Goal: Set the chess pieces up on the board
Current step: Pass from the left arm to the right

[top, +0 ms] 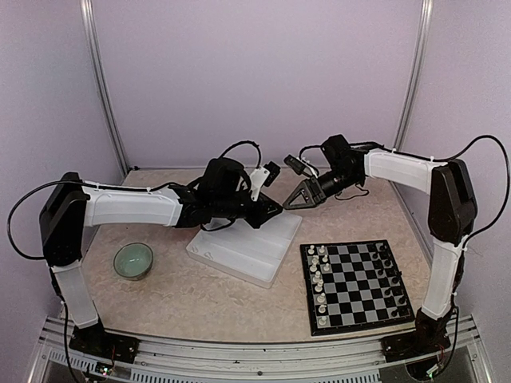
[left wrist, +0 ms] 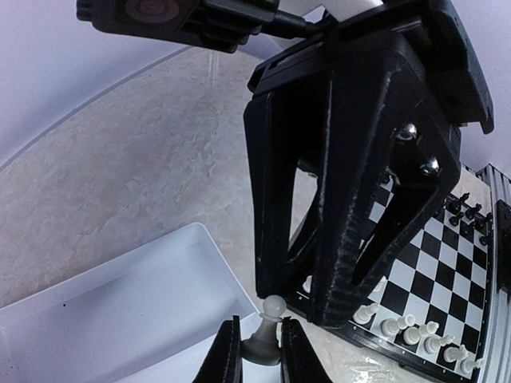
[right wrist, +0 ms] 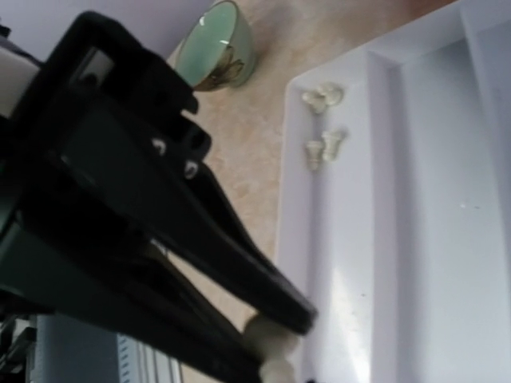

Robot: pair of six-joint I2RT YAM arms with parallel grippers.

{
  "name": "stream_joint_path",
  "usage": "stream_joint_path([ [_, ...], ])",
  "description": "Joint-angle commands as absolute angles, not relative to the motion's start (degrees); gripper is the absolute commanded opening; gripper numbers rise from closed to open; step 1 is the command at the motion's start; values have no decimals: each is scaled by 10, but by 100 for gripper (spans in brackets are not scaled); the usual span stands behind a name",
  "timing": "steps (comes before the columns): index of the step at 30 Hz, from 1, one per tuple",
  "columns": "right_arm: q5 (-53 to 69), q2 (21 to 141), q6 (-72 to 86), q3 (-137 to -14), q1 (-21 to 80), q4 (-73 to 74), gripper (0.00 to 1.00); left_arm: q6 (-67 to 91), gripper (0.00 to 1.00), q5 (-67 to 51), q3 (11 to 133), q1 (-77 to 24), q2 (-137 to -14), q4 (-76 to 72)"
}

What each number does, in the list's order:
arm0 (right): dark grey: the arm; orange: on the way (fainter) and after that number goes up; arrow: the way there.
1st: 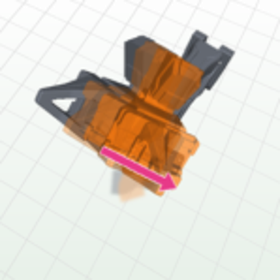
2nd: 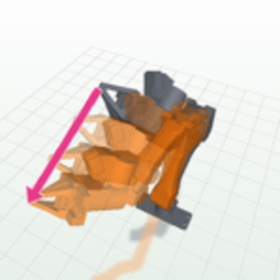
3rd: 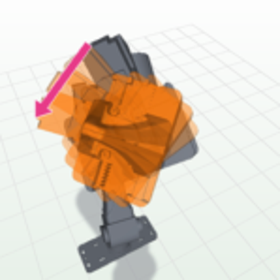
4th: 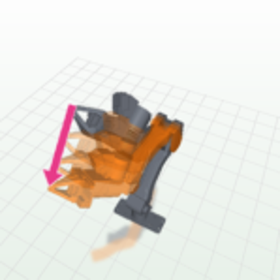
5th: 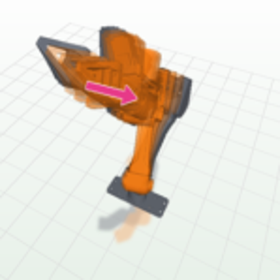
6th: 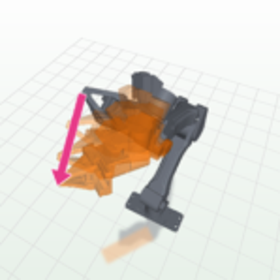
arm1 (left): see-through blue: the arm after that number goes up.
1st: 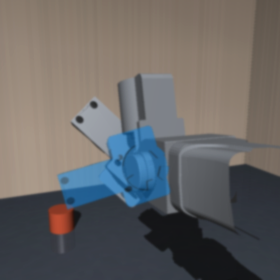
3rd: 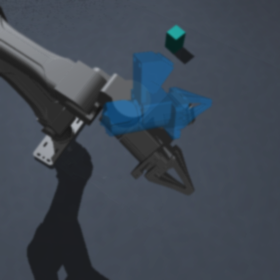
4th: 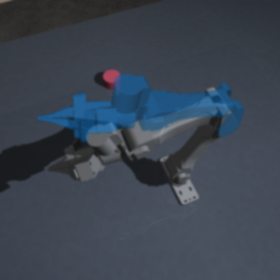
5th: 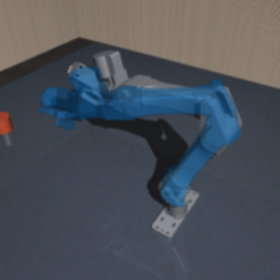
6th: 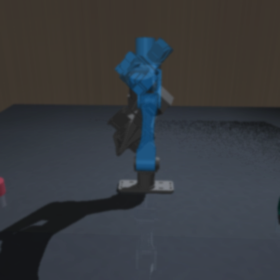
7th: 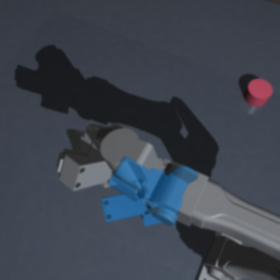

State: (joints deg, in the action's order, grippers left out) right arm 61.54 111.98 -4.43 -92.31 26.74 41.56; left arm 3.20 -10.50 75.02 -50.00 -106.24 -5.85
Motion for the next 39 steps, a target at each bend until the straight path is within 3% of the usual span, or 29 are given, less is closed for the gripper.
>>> stream_joint_path([
  [1, 656, 1132, -26, -933, 275, 402, 25, 22, 10, -104, 747, -507, -1048, -69],
  [8, 671, 1133, -6, -926, 277, 383, 20, 15, 10, -104, 748, -515, -1047, -69],
  [15, 680, 1128, -2, -916, 277, 366, 4, 11, 11, -102, 748, -522, -1045, -69],
  [18, 675, 1126, -1, -913, 277, 363, 1, 9, 12, -99, 748, -525, -1044, -71],
  [29, 586, 1110, -52, -927, 273, 392, 0, 2, 31, -79, 740, -526, -1011, -42],
  [39, 454, 1040, -148, -881, 249, 428, 0, -31, 35, -55, 719, -518, -946, 42],
])
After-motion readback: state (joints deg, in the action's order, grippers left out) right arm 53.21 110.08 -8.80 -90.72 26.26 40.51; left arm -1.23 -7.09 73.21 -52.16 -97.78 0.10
